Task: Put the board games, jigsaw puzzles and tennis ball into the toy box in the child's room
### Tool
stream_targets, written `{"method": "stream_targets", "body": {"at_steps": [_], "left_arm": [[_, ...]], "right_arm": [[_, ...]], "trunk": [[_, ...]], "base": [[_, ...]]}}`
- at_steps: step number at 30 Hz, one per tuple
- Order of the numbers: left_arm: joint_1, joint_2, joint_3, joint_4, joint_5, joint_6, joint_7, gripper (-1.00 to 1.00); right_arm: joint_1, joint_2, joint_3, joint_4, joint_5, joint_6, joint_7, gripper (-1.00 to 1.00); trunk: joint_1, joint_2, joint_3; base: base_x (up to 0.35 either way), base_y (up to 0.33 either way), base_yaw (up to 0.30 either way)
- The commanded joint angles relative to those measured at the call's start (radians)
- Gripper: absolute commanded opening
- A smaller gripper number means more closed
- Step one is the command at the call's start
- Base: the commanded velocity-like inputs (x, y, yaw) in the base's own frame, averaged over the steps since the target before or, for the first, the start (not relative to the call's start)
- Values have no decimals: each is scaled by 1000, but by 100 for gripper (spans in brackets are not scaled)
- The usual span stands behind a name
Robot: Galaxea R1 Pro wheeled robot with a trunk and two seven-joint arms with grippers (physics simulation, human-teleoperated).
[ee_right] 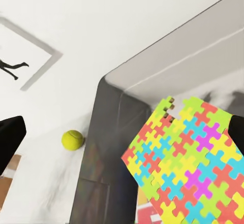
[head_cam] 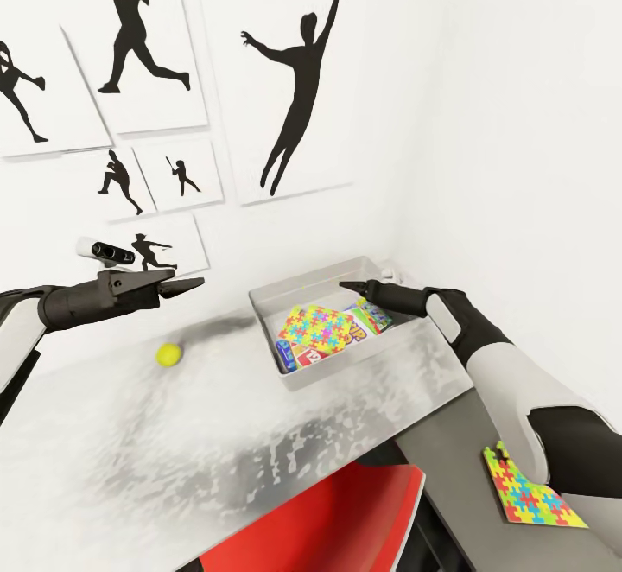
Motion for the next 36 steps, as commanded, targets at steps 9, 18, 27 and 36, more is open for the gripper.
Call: {"method": "stream_targets", "body": {"at_steps": [9,18,27,36], "left_arm": [[18,7,-4,2,5,5,-11,100],[45,9,-5,2,2,5,-12,100],[59,11,-5,2,3,5,-12,100],[105,15,-3,2,1,5,-12,100]], "right_arm": [[17,-34,-5,-3,-19,1,171,100],[82,-90,-8,-1,-32,-49,361,100],[164,-131,-22,-1,-90,-60,484,100],[290,-163,-68,-1,-118,-142,636,100]], "trunk": [[1,-2,-2],[1,-2,-2],[1,-2,-2],[1,-2,-2]], "base": [[0,0,0],[0,0,0],[0,0,0],[0,0,0]]}}
